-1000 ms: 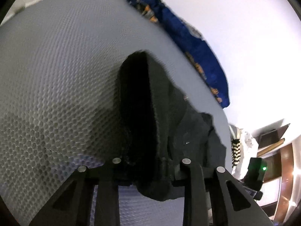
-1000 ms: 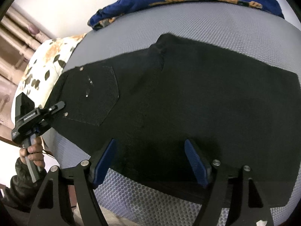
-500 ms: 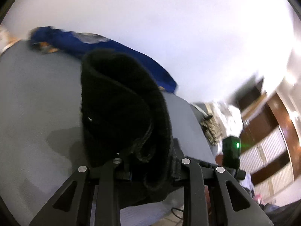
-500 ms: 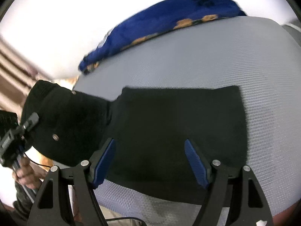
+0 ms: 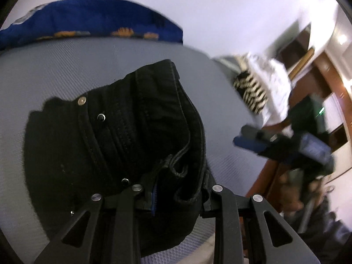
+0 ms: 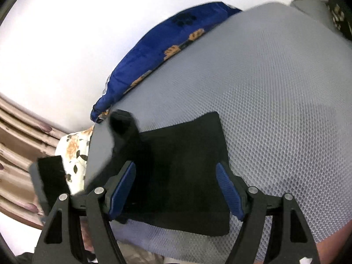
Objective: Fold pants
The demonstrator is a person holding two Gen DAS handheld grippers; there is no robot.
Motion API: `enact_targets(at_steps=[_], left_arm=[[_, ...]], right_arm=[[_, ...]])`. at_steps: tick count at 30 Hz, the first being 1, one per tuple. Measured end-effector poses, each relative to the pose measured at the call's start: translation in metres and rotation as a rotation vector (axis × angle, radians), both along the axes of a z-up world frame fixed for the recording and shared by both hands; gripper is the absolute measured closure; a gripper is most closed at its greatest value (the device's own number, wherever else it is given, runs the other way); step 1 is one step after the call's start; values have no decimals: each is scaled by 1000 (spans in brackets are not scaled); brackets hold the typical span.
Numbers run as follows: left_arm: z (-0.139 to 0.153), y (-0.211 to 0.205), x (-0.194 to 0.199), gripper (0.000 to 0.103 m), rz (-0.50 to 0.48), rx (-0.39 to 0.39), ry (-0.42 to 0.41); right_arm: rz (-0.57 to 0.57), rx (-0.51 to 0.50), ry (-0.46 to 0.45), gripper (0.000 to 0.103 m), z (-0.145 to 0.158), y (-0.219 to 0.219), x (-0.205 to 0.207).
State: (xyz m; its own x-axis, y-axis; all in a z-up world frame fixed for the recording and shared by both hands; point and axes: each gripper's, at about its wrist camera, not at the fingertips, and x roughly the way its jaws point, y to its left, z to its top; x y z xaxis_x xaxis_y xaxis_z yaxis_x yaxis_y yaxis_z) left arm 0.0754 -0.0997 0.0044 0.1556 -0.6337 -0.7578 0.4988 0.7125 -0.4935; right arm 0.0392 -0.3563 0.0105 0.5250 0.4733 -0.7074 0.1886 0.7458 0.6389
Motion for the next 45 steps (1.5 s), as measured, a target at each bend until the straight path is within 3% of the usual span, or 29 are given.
enact_targets(at_steps=[5,7,9,11,17,22,26,29,32,34,35,41,45], left_arm=[[-31,-30,-17,74,-38,172,-63],[-30,-35,-22,66,-36,199,-81],[-28,-40,-27,41,-57,219,-74],[-21,-38,-30,32,-61,206,-73],[1,-11,-37,27,-52,145,-71],[4,38,-26,24,82,186,-93],[-9,77,-8,24,216,198,-28],[-15,93,0,24,278,202,-23],[-20,98,6,24,305,203,-2],[-19,99,8,24,318,186,0],[-17,99,9,24,320,187,-10],[-12,91,19,24,332,181,-40],[-12,75,26,24,306,188,-62]], right_arm=[[18,97,38,29,-21,-3,8],[34,130,51,29,-29,-3,11],[49,177,72,29,-40,-1,16],[75,214,85,29,-49,0,21],[130,287,108,31,-73,9,33],[184,327,112,39,-91,21,47],[201,336,93,43,-100,28,57],[212,340,59,51,-97,33,68],[212,335,59,69,-97,40,74],[215,296,55,87,-90,45,74],[216,274,23,90,-79,45,71],[168,209,-77,92,-30,35,58],[100,171,-83,92,-21,12,51]])
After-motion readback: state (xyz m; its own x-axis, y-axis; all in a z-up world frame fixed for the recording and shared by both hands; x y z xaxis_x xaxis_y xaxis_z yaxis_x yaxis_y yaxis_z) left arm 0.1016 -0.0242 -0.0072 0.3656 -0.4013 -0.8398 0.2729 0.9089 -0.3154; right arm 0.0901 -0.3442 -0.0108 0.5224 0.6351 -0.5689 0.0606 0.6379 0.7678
